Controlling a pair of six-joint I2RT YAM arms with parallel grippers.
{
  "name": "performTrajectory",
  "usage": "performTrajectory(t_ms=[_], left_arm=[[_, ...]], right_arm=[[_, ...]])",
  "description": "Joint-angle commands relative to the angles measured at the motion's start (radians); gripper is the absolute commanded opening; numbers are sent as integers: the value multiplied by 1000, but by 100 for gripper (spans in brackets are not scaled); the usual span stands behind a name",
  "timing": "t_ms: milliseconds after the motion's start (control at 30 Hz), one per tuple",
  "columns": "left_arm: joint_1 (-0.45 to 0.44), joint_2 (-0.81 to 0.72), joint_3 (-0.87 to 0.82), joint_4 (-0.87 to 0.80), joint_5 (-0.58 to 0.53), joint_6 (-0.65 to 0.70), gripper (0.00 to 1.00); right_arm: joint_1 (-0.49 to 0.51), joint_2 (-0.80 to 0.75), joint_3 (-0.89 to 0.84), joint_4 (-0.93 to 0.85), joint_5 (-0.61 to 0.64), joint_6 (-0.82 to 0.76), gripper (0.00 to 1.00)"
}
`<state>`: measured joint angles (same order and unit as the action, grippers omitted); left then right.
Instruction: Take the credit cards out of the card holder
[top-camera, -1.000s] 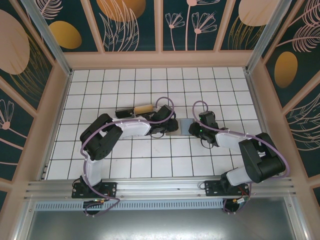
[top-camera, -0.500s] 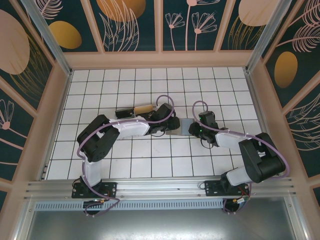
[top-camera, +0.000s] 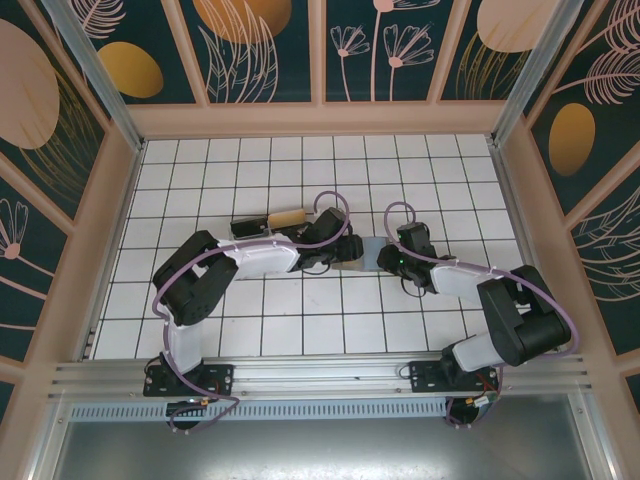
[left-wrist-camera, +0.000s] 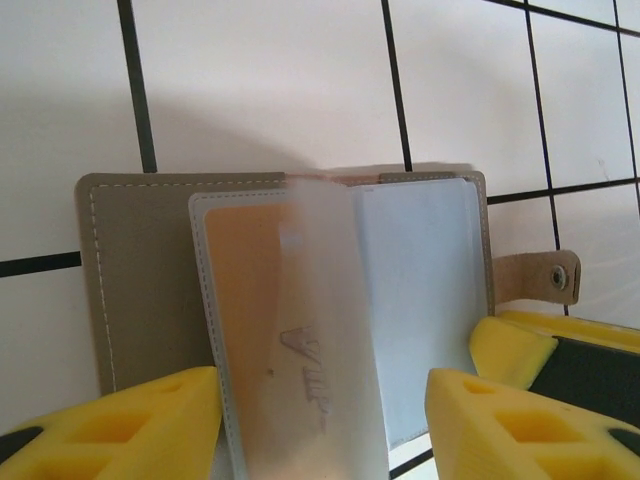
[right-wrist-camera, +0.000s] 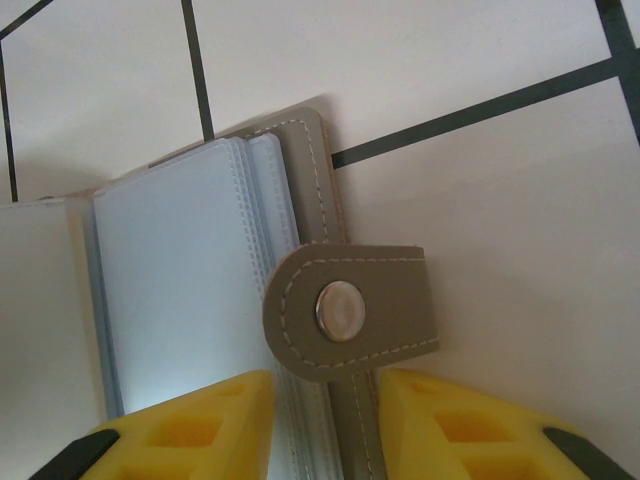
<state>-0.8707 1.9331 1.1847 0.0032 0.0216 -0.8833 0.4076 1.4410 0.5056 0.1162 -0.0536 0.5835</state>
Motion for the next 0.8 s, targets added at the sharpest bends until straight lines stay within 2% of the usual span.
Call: performTrajectory(t_ms=[0, 100, 367, 500, 767], left_arm=[[-6, -13, 1, 7, 21, 16, 74], [-4, -8, -2, 22, 38, 19, 80], [-5, -18, 12, -60, -55, 22, 79], [-5, -10, 3, -11, -8, 25, 76], [-5, 25, 10, -4, 14, 23, 74]], right_arm=[[14, 31, 6, 1, -12, 13, 36], [15, 30, 5, 1, -9, 13, 36], [14, 28, 4, 1, -8, 12, 36], [14, 27, 4, 1, -8, 13, 36], [16, 27, 3, 2, -6, 13, 36]])
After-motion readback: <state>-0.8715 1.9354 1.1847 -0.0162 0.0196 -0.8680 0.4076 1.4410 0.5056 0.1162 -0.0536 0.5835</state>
